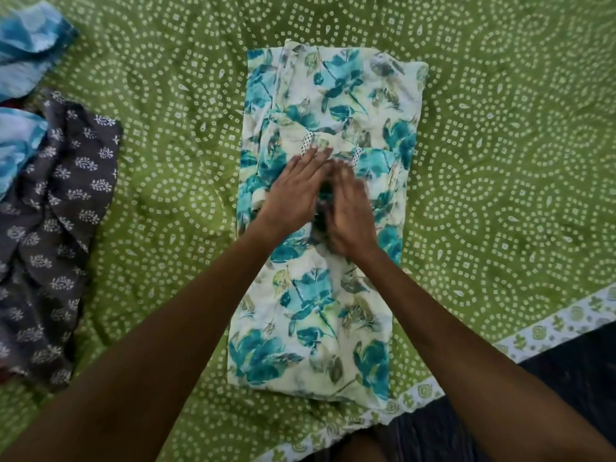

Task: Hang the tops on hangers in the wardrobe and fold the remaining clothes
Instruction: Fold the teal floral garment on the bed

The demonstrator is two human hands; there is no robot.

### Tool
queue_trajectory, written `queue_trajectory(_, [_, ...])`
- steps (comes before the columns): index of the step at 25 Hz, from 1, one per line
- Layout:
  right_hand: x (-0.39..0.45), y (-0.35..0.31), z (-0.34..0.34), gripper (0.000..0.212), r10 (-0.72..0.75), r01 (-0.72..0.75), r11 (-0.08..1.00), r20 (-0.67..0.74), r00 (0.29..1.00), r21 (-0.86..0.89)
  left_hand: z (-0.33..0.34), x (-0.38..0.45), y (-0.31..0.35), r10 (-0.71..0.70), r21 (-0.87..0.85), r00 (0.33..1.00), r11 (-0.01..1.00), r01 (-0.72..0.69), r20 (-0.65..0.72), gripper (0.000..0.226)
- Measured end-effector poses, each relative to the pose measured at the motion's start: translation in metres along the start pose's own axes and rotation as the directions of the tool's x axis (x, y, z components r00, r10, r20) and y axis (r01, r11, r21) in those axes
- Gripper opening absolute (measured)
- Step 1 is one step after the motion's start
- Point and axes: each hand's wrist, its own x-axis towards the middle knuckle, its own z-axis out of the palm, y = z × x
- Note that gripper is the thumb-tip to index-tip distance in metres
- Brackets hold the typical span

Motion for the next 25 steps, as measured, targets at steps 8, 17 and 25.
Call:
queue_trajectory(8, [0.040,0.083,-0.009,0.076,0.191,-0.171,0.952,0.054,0.980,-0.255,0.014,0.007,-0.065,-0.331,0.117,0.944,0.937,0.328,0.003,0.067])
queue_trajectory(17, [-0.142,0.093,0.010,0.072,-0.579,0.702,0.709,0.513,0.633,-0.066,0.066,-0.185,-0.045,0.209,0.185,0.978,0.961,-0.207,0.011,0.055])
queue_trajectory(25, [-0.169,0.070,-0.008,0.036,-0.694,0.730,0.671,0.455,0.557,0.130,0.045,-0.184,-0.031,0.402,-0.253,0.916,0.884,-0.393,-0.020,0.037])
